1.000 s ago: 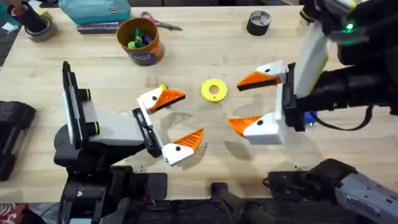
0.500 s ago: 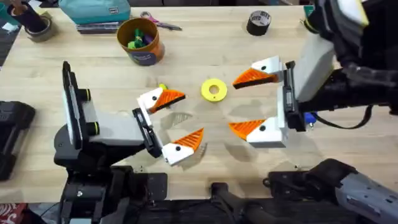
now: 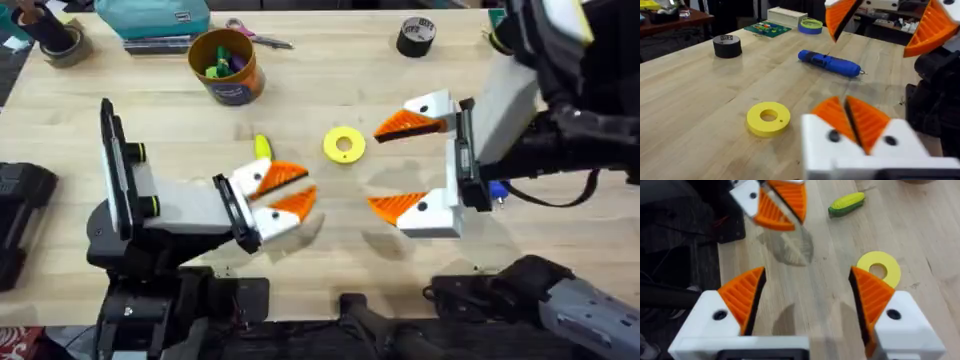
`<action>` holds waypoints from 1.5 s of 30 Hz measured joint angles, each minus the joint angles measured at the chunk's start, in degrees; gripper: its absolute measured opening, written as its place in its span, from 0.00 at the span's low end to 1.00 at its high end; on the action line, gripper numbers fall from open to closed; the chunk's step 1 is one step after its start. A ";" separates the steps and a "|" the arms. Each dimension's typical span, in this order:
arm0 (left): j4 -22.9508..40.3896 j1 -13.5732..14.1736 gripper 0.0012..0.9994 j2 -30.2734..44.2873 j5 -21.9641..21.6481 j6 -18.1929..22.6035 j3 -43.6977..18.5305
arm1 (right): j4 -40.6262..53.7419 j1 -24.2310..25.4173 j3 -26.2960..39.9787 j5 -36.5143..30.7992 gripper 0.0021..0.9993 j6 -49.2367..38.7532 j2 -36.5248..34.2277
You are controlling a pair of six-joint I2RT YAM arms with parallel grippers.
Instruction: Pick up the gripper from the table and insert it into the empty holder that is missing its gripper. Then pick up a screw, insert it into the mounting hole, and use the screwdriver to tighten it. Finally, clean up the table by picking up the vegetable and placing it into the bucket.
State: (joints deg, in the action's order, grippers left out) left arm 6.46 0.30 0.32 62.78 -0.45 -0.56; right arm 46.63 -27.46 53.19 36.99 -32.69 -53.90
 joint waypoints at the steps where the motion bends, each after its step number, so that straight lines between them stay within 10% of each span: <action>1: 0.00 0.00 0.12 0.00 0.00 0.00 0.00 | 0.00 0.00 0.00 0.01 1.00 -0.04 0.01; 13: 0.00 0.00 0.01 0.00 0.02 0.24 0.00 | -0.96 0.00 0.90 -19.37 1.00 18.25 -0.01; 23: 0.00 0.00 0.01 0.00 0.00 0.24 0.00 | 13.99 5.77 14.03 -42.69 1.00 29.83 -0.43; 35: 0.00 0.00 0.01 0.00 0.02 0.24 0.00 | 18.08 24.26 19.39 -46.49 1.00 31.46 -7.71; 45: 0.00 0.00 0.01 0.00 0.02 0.24 0.00 | 15.06 29.16 17.84 -44.71 1.00 31.65 -14.27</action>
State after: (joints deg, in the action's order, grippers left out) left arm 6.46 0.30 0.32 62.81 -0.21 -0.56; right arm 61.69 1.69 71.03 -7.72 -1.04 -68.17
